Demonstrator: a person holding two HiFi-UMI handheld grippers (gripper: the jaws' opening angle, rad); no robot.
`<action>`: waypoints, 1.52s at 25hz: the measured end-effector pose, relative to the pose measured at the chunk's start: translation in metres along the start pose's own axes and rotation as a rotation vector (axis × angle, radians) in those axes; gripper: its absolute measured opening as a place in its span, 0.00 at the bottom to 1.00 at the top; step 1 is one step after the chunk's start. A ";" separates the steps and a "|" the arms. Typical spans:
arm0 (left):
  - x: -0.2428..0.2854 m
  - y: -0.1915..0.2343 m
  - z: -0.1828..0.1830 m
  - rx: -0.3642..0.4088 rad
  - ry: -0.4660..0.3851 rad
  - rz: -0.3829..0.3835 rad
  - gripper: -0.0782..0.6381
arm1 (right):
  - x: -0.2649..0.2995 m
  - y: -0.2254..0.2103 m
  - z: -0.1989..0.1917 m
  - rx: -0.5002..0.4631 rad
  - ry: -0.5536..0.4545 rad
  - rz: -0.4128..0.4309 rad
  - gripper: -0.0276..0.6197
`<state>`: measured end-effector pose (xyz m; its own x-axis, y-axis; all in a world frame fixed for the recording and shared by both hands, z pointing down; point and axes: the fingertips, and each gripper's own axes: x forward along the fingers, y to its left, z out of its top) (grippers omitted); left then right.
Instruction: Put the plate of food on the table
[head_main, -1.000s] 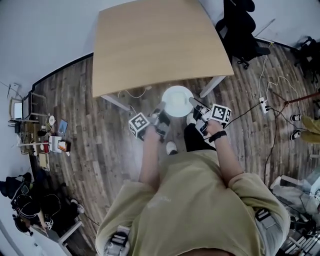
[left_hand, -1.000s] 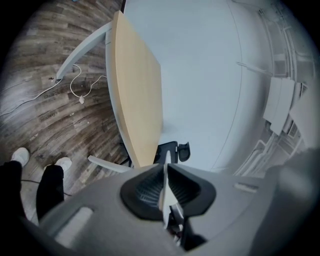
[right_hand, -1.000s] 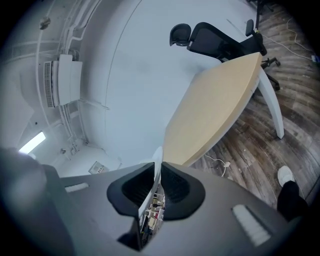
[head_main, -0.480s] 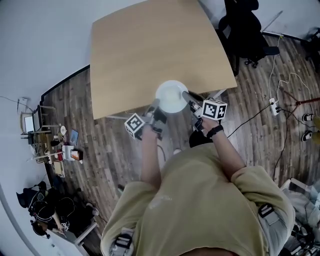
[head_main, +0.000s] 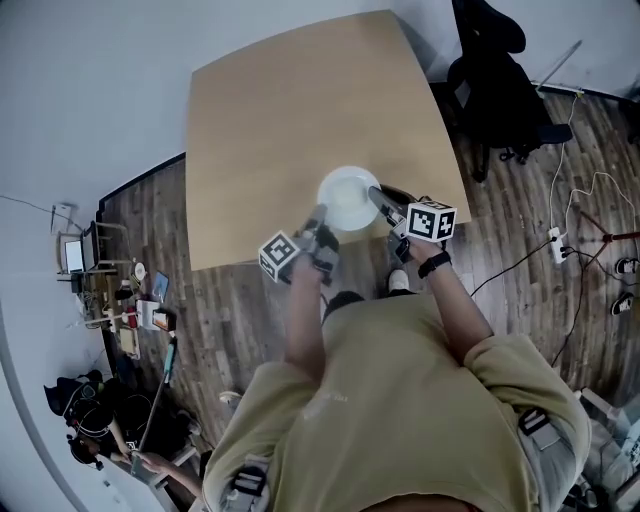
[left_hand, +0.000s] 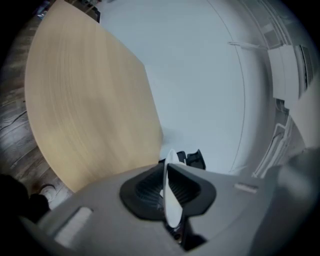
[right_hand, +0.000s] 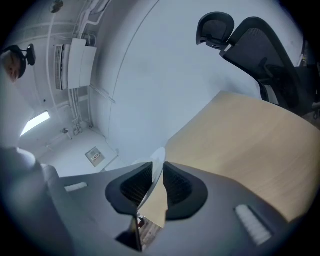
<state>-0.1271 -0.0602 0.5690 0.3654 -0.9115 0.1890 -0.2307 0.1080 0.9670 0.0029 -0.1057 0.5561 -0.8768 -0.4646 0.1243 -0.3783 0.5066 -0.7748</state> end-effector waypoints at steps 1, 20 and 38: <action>0.002 0.002 -0.001 0.005 -0.006 0.010 0.14 | 0.002 -0.003 0.000 -0.008 0.010 0.004 0.15; 0.111 0.060 0.088 0.144 0.079 0.204 0.15 | 0.119 -0.096 0.033 0.030 0.151 -0.121 0.16; 0.263 0.103 0.204 0.377 0.203 0.354 0.19 | 0.256 -0.199 0.106 0.037 0.158 -0.287 0.16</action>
<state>-0.2389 -0.3700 0.6833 0.3650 -0.7464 0.5564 -0.6640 0.2102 0.7176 -0.1152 -0.4022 0.6765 -0.7722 -0.4646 0.4334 -0.6082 0.3432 -0.7158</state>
